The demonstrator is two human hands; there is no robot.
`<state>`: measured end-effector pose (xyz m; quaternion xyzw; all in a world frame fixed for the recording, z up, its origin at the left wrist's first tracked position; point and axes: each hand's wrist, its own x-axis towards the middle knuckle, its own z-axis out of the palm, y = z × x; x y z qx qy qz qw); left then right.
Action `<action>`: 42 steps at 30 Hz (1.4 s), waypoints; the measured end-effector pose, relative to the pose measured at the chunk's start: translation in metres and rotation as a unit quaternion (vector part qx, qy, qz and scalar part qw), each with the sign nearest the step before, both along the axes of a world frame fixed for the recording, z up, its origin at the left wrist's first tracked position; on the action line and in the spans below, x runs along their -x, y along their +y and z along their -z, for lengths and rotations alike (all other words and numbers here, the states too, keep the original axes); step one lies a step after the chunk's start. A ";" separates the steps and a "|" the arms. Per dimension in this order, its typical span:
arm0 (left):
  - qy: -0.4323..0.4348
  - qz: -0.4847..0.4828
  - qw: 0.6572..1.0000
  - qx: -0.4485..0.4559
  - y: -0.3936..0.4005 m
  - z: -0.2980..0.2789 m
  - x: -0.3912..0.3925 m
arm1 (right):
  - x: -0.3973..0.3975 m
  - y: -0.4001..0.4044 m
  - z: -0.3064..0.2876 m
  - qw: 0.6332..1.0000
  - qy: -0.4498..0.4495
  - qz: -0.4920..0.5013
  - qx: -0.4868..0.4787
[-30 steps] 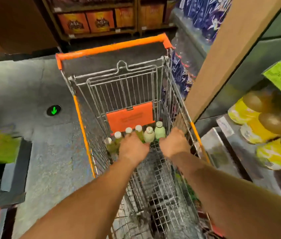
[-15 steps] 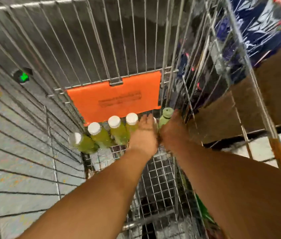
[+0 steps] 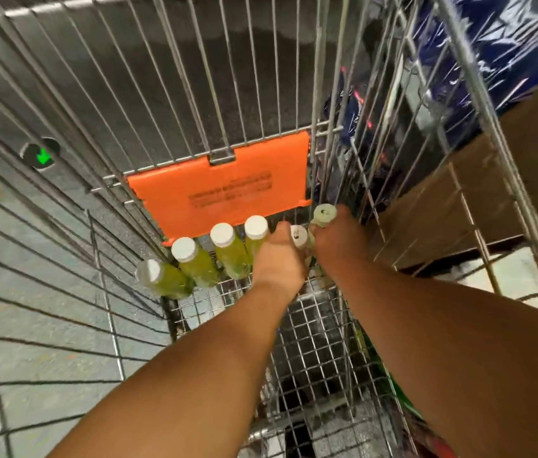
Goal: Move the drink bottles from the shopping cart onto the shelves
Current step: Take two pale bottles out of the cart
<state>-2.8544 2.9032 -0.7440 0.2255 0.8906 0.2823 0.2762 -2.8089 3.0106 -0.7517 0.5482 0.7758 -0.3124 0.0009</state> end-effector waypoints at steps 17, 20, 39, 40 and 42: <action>0.214 0.093 0.961 -0.150 -0.157 -0.412 -0.036 | -0.100 -0.186 -0.445 0.945 0.201 0.129 -0.222; 0.230 0.116 0.943 -0.209 -0.179 -0.508 -0.061 | -0.128 -0.218 -0.538 0.927 0.249 0.153 -0.236; 0.325 0.240 0.838 -0.367 -0.245 -0.795 -0.321 | -0.434 -0.338 -0.802 0.842 0.207 0.255 -0.428; 0.323 0.251 0.834 -0.371 -0.247 -0.802 -0.345 | -0.460 -0.345 -0.807 0.836 0.201 0.265 -0.436; 0.318 0.276 0.824 -0.378 -0.252 -0.814 -0.395 | -0.513 -0.361 -0.815 0.824 0.190 0.289 -0.449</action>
